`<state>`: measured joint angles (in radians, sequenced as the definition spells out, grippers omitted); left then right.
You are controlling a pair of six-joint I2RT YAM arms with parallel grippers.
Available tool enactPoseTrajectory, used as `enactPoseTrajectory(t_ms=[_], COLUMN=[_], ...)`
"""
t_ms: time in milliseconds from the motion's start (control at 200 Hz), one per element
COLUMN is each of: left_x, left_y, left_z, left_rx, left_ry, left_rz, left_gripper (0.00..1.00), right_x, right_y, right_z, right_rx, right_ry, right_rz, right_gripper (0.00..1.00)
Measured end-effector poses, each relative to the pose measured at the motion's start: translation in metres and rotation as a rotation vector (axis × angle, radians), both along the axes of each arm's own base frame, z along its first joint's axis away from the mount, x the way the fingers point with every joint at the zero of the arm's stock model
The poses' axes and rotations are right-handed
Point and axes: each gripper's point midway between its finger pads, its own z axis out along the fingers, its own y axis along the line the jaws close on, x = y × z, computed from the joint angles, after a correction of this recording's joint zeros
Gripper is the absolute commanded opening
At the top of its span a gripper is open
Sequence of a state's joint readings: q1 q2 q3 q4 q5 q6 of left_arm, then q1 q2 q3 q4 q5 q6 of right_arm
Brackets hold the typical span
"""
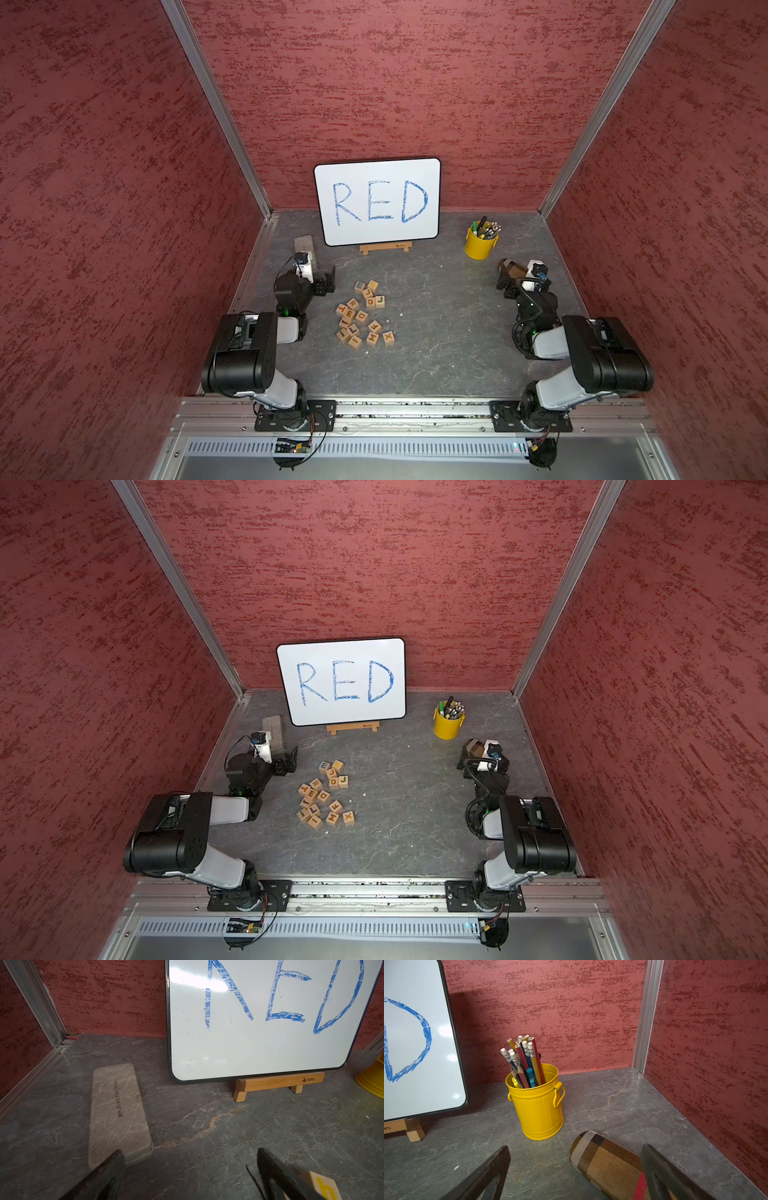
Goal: Assemble the uppercase word "red" with letter blocks
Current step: Pick up the letter block from the center of the board.
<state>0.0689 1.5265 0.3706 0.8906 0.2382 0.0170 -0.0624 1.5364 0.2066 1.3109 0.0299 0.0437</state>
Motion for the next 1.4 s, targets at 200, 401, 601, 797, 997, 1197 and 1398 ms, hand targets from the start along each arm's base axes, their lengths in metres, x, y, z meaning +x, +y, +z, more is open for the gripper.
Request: enactPoseTrajectory(t_ms=[200, 401, 601, 797, 997, 1197, 1398], left_x=[-0.001, 0.008, 0.019, 0.011, -0.023, -0.056, -0.081], left_y=[0.001, 0.001, -0.001, 0.0, -0.009, -0.035, -0.079], left_z=[-0.001, 0.045, 0.124, 0.161, 0.131, 0.091, 0.058], left_rx=[-0.001, 0.008, 0.051, 0.108, 0.14, 0.144, 0.273], left_ry=[0.016, -0.007, -0.025, 0.084, 0.339, 0.543, 0.691], left_rz=[0.003, -0.003, -0.008, -0.016, -0.085, -0.202, -0.413], left_gripper=[0.99, 0.99, 1.0, 0.99, 0.99, 1.0, 1.0], right_x=[0.0, 0.009, 0.024, 0.032, 0.043, 0.033, 0.012], right_y=[0.0, -0.001, -0.008, 0.002, 0.049, 0.109, 0.142], right_z=[0.0, 0.007, 0.067, 0.084, 0.076, 0.043, 0.016], right_rx=[0.0, 0.002, 0.025, 0.097, 0.151, 0.161, 0.185], right_ry=[0.001, 0.025, -0.053, -0.003, 0.153, 0.346, 0.481], right_rz=[0.0, -0.002, -0.041, -0.025, 0.075, 0.216, 0.308], right_gripper=[0.99, 0.98, 0.89, 0.87, 0.83, 0.78, 0.77])
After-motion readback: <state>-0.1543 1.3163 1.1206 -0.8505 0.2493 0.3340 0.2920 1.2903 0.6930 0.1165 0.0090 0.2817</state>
